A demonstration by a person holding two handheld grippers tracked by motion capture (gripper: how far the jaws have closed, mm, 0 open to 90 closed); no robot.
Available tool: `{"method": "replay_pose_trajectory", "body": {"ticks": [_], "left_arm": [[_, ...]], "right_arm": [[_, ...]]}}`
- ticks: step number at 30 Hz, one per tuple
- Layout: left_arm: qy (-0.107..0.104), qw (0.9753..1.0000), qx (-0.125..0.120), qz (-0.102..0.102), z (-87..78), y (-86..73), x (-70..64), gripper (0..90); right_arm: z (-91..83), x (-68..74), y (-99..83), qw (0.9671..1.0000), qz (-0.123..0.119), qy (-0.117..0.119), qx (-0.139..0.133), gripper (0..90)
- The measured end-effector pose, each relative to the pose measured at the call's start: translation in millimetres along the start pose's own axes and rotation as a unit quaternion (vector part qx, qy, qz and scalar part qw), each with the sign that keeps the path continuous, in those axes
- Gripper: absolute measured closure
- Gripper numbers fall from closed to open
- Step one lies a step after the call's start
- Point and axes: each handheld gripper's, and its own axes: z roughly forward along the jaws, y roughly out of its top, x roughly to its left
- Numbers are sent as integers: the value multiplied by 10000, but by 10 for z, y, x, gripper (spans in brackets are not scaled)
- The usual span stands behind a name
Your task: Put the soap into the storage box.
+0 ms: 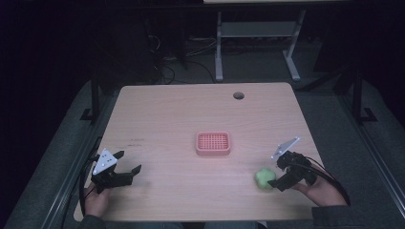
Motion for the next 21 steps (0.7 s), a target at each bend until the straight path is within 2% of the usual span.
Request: {"method": "replay_pose_trajectory", "body": {"ticks": [9,13,21], "left_arm": [[-6,10000,-1,-30,-3,-4,11,141],[-38,10000,14,43,7,4,-3,142],[-56,10000,20,50,9,7,-1,142]], "right_arm": [[85,51,105,9998,-99,34,142,191],[147,76,133,9997,-145,77,173,188],[250,104,175,9994,-131,54,313,184]]}}
